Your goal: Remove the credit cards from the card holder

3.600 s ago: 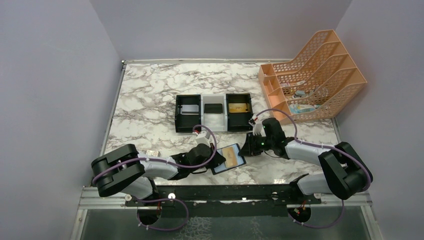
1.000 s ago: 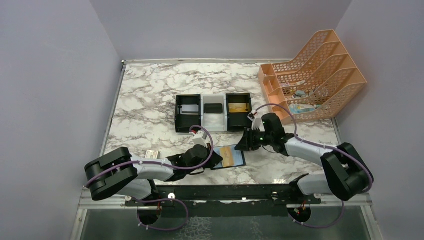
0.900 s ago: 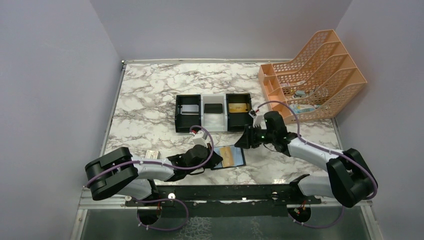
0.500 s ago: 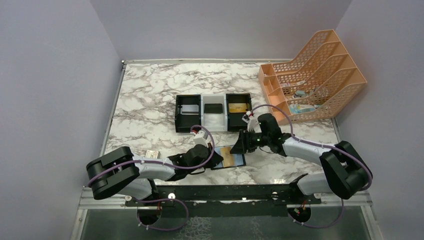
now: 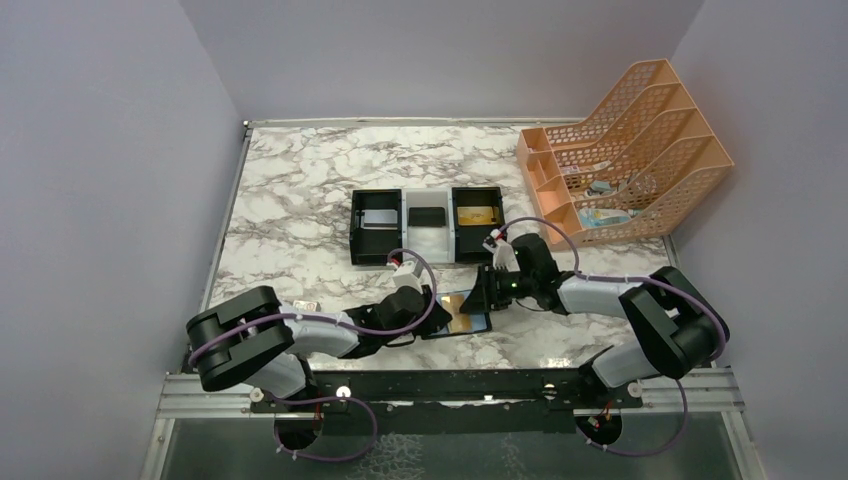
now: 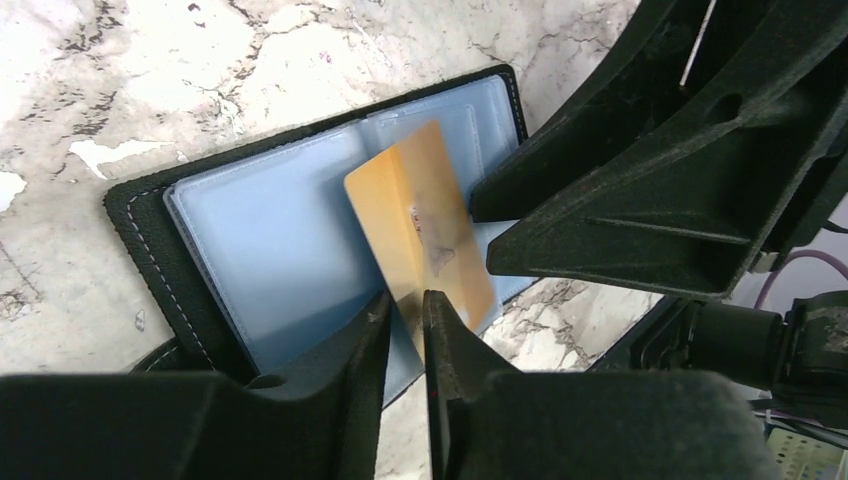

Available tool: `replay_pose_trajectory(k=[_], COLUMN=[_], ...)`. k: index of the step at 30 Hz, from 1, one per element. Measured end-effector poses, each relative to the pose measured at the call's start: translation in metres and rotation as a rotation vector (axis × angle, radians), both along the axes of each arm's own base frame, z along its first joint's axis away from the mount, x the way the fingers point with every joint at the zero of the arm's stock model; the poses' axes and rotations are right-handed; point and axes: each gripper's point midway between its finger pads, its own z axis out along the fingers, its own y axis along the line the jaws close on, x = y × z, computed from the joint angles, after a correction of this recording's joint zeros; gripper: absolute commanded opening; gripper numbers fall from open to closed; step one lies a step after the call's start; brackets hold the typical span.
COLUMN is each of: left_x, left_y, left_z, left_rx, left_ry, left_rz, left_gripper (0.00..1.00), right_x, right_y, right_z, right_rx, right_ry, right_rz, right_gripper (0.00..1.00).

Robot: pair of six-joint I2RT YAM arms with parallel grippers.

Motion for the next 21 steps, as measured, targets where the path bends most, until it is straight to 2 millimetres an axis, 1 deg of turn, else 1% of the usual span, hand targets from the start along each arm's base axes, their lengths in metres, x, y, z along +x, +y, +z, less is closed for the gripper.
replay_pose_trajectory(k=[3, 6, 11, 15, 21], left_x=[-0.001, -0.001, 0.0, 0.001, -0.002], left_y=[-0.001, -0.002, -0.004, -0.006, 0.005], left_z=[-0.006, -0.007, -0.004, -0.001, 0.002], left_rx=[0.007, -0.001, -0.023, -0.039, -0.065], left_ry=[0.018, 0.028, 0.034, 0.039, 0.034], left_rz=[0.004, 0.01, 0.02, 0.028, 0.049], left_gripper=[0.23, 0.22, 0.14, 0.11, 0.01], right_x=[0.0, 0.0, 0.0, 0.001, 0.004], right_y=[0.0, -0.001, -0.001, -0.002, -0.004], right_z=[-0.001, -0.002, -0.003, -0.003, -0.003], right_rx=[0.005, 0.008, 0.011, 0.006, -0.017], right_ry=[-0.004, -0.009, -0.013, -0.016, -0.029], right_rz=[-0.009, -0.015, -0.019, -0.025, -0.047], right_gripper=[0.34, 0.33, 0.33, 0.33, 0.33])
